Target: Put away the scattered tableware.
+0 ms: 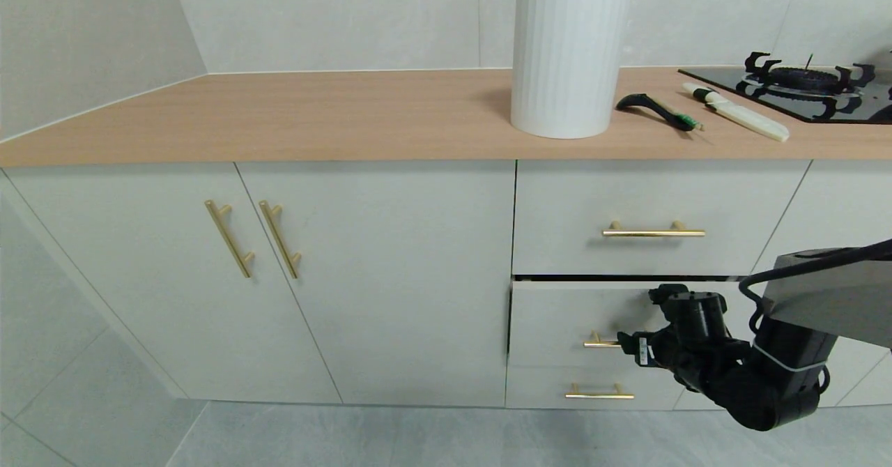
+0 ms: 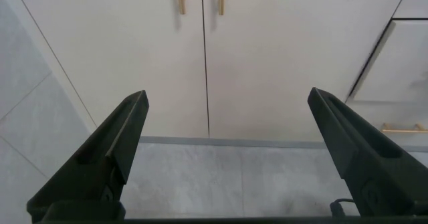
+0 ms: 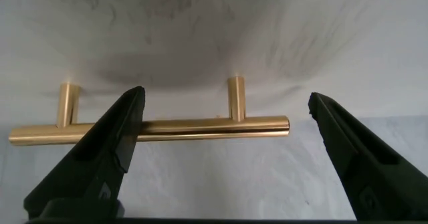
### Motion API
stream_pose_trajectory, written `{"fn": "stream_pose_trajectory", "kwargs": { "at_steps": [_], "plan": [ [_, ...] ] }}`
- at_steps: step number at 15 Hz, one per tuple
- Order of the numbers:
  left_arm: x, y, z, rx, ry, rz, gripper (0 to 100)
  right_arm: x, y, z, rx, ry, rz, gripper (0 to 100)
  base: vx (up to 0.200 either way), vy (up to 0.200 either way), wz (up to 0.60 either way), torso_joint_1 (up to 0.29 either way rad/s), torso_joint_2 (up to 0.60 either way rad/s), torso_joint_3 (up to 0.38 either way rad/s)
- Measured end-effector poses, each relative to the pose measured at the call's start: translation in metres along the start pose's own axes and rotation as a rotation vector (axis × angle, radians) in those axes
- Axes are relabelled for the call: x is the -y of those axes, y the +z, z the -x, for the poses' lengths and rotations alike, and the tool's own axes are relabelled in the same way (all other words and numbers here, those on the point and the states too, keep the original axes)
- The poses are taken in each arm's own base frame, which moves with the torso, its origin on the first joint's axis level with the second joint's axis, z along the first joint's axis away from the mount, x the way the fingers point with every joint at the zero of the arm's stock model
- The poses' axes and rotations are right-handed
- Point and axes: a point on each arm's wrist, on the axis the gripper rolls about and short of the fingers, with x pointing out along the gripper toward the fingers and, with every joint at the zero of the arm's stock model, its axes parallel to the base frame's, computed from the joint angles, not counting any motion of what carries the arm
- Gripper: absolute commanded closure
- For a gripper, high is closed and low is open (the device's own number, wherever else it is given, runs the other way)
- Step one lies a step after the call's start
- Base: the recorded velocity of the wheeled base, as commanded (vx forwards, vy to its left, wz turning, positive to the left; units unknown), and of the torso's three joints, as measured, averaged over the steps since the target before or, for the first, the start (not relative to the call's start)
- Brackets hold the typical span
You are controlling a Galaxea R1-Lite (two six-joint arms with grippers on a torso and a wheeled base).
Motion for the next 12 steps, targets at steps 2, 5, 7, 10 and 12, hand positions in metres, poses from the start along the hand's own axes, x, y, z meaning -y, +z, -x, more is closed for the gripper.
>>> {"fn": "stream_pose_trajectory", "kwargs": {
  "at_steps": [2,5,7,10,12],
  "plan": [
    [0.0,0.0,0.0,0.0,0.0,0.0,0,0.005,0.006,0.023,-0.104,0.035,0.033,0,0.0,0.0,0.0,0.0,0.0,0.0],
    [0.0,0.0,0.0,0.0,0.0,0.0,0,0.013,0.031,0.077,-0.234,0.122,0.058,0,0.0,0.0,0.0,0.0,0.0,0.0],
    [0.0,0.0,0.0,0.0,0.0,0.0,0,0.018,0.058,0.12,-0.214,0.16,0.057,0,0.0,0.0,0.0,0.0,0.0,0.0],
    [0.0,0.0,0.0,0.0,0.0,0.0,0,0.023,0.089,0.178,-0.108,0.215,0.052,0,0.0,0.0,0.0,0.0,0.0,0.0],
    [0.0,0.0,0.0,0.0,0.0,0.0,0,0.02,0.097,0.189,-0.057,0.244,0.05,0,0.0,0.0,0.0,0.0,0.0,0.0]
  ]
}}
